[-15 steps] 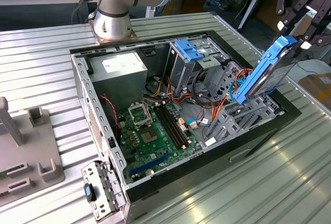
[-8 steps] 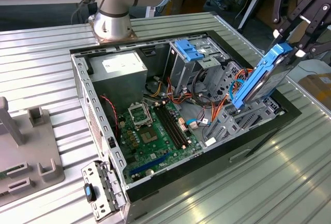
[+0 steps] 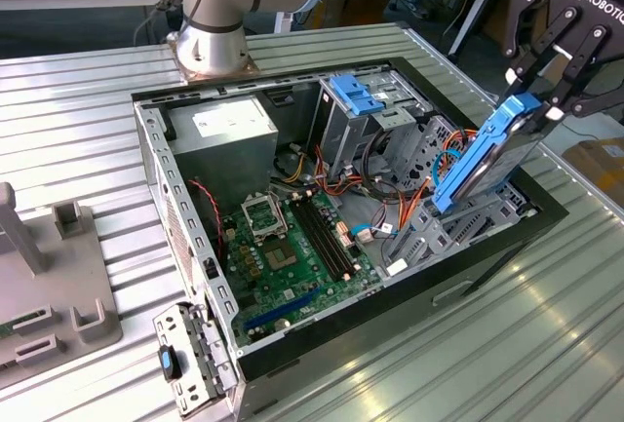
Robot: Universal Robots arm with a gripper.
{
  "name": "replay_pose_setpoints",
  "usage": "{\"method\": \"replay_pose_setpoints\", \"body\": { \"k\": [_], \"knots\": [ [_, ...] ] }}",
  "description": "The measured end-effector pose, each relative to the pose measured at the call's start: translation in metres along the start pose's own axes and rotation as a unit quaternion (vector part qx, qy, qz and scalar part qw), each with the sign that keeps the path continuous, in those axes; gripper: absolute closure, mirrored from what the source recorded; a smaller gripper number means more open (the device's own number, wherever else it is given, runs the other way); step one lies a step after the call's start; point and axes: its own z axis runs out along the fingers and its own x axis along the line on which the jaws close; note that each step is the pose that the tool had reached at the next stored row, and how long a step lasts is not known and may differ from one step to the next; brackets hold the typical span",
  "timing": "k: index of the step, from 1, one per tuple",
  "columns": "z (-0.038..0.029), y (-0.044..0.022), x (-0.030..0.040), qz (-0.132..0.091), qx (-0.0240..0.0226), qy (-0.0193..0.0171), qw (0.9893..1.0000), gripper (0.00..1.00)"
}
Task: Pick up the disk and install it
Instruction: 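Insert the disk into the insertion slot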
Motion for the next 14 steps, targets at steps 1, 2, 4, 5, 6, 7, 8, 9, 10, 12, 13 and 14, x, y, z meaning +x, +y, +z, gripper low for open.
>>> {"method": "replay_pose_setpoints", "body": {
  "k": [1, 2, 4, 5, 6, 7, 8, 9, 10, 12, 13, 14],
  "knots": [
    [0.0017, 0.0001, 0.0001, 0.0, 0.0, 0.0, 1.0, 0.64],
    [0.0025, 0.0002, 0.0001, 0.0, 0.0, 0.0, 1.0, 0.64],
    [0.0034, 0.0002, 0.0001, 0.0, 0.0, 0.0001, 1.0, 0.64],
    [0.0043, 0.0003, 0.0001, 0.0, 0.0, -0.0001, 1.0, 0.64],
    [0.0062, 0.0005, 0.0002, 0.0, 0.0, 0.0, 1.0, 0.64],
    [0.0071, 0.0005, 0.0002, 0.0, 0.0, 0.0, 1.0, 0.64],
    [0.0081, 0.0006, 0.0002, 0.0, 0.0, 0.0, 1.0, 0.64],
    [0.0087, 0.0006, 0.0002, 0.0, 0.0, 0.0001, 1.0, 0.64],
    [0.0093, 0.0006, 0.0003, 0.0, 0.0, 0.0001, 1.0, 0.64],
    [0.0128, 0.0008, 0.0004, 0.0, 0.0, 0.0, 1.0, 0.64],
    [0.0143, 0.0009, 0.0004, 0.0, 0.0, 0.0001, 1.0, 0.64],
    [0.0149, 0.0009, 0.0004, 0.0, 0.0, 0.0, 1.0, 0.64]
  ]
}}
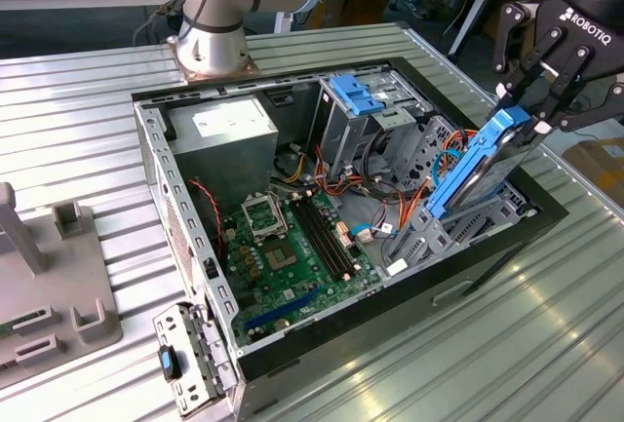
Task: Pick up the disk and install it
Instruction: 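Insert the disk into the insertion slot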
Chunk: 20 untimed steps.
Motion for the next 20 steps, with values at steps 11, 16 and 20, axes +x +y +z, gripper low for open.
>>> {"method": "replay_pose_setpoints", "body": {
  "k": [11, 16, 20],
  "knots": [
    [0.0176, 0.0008, 0.0005, 0.0, 0.0, 0.0, 1.0, 0.64],
    [0.0315, 0.0015, 0.0009, 0.0, 0.0, 0.0, 1.0, 0.64],
    [0.0402, 0.002, 0.0012, 0.0, 0.0, 0.0, 1.0, 0.64]
  ]
}}
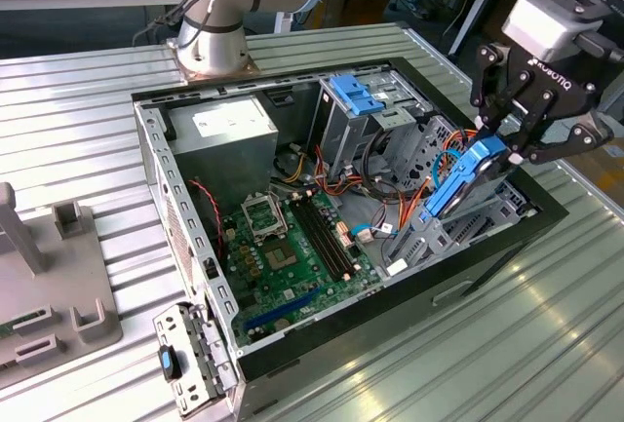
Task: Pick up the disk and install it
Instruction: 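Insert the disk into the insertion slot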
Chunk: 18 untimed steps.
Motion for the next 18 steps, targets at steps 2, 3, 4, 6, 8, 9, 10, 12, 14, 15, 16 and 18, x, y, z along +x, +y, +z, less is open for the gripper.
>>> {"method": "replay_pose_setpoints", "body": {
  "k": [2, 3, 4, 6, 8, 9, 10, 12, 14, 15, 16, 18],
  "knots": [
    [0.0041, 0.0002, 0.0002, 0.0, 0.0, 0.0, 1.0, 0.64],
    [0.0077, 0.0005, 0.0003, 0.0, 0.0, 0.0001, 1.0, 0.64],
    [0.0108, 0.0007, 0.0004, 0.0, 0.0, 0.0001, 1.0, 0.64],
    [0.0152, 0.001, 0.0006, 0.0, 0.0, 0.0, 1.0, 0.64],
    [0.0192, 0.0012, 0.0007, 0.0, 0.0, 0.0, 1.0, 0.64],
    [0.0205, 0.0013, 0.0008, 0.0, -0.0001, 0.0001, 1.0, 0.64],
    [0.0224, 0.0014, 0.0008, 0.0, 0.0, 0.0001, 1.0, 0.64],
    [0.0263, 0.0016, 0.001, 0.0, 0.0, 0.0, 1.0, 0.64],
    [0.0297, 0.0018, 0.0012, 0.0, 0.0, 0.0002, 1.0, 0.64],
    [0.0311, 0.0019, 0.0013, 0.0, -0.0001, 0.0003, 1.0, 0.64],
    [0.0337, 0.002, 0.0015, 0.0, -0.0001, 0.0001, 1.0, 0.64],
    [0.0365, 0.0021, 0.0017, 0.0, -0.0001, 0.0001, 1.0, 0.64]
  ]
}}
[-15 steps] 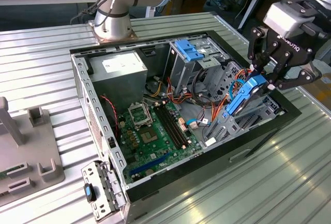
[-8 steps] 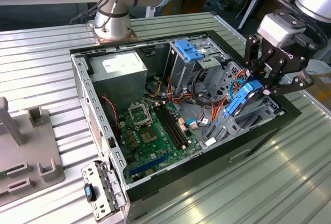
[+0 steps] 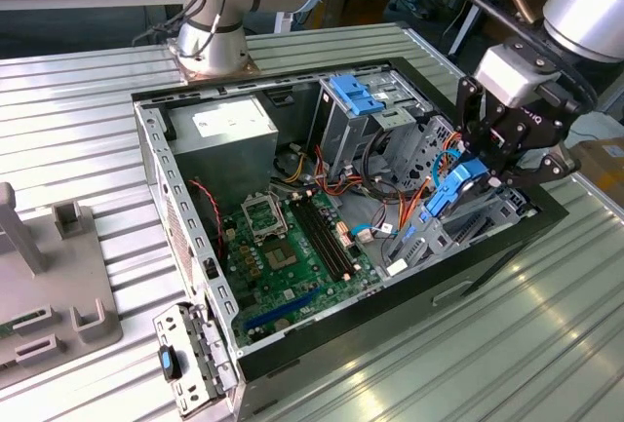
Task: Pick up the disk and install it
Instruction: 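Insert the disk into the insertion slot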
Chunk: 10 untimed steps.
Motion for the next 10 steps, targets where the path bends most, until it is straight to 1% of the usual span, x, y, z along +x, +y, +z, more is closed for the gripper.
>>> {"method": "replay_pose_setpoints", "body": {
  "k": [2, 4, 7, 10],
  "knots": [
    [0.0056, 0.0003, 0.0003, 0.0, 0.0, -0.0001, 1.0, 0.64],
    [0.0083, 0.0005, 0.0005, 0.0, 0.0, -0.0001, 1.0, 0.64],
    [0.0153, 0.0009, 0.0012, 0.0, -0.0001, -0.0001, 1.0, 0.64],
    [0.0194, 0.0011, 0.0016, 0.0, -0.0002, -0.0001, 1.0, 0.64]
  ]
}}
